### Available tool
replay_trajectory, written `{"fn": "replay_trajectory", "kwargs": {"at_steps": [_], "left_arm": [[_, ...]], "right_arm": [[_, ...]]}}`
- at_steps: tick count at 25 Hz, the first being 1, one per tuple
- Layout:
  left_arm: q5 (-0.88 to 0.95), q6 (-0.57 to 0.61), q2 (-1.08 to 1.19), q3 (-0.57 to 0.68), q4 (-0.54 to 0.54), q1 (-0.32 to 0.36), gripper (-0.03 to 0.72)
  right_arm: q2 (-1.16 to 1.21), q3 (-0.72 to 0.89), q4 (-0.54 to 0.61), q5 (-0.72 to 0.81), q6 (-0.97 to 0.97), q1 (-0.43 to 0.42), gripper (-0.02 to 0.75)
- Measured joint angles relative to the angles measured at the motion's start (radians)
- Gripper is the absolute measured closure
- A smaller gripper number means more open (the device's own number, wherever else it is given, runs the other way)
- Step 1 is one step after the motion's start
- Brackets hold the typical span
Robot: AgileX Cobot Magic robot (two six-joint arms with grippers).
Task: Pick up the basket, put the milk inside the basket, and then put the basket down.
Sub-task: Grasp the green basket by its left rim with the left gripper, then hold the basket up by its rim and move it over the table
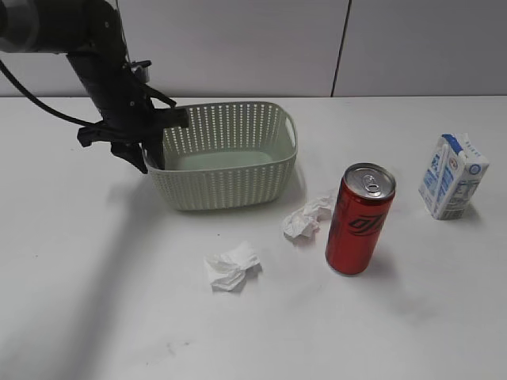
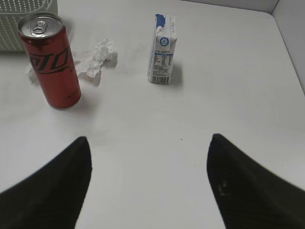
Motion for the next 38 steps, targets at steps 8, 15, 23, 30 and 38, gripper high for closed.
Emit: {"fn": "replay_trajectory", "kwargs": {"at_steps": [8,15,23,30,38], "left_arm": [[-0.011,-0.004,0.002,0.000,-0.009,0.000,0.688],[0.020,-0.004,-0.013,0.000,-0.068,0.012,0.690],[0.138,0.021,-0.148,0.000,-0.111,0.019,0.690],[0.250,0.041,-0.261,0.022,-0.070,0.019,0.690],[0.250,-0.041,-0.554,0.293,0.032,0.019,0.690]], "right_arm": [[0.000,0.000,0.000,0.000,0.000,0.000,0.146],[0.000,0.000,0.000,0.000,0.000,0.000,0.146],[0.000,0.000,0.000,0.000,0.000,0.000,0.146],[0.000,0.000,0.000,0.000,0.000,0.000,0.146],[0.000,0.000,0.000,0.000,0.000,0.000,0.146]]}}
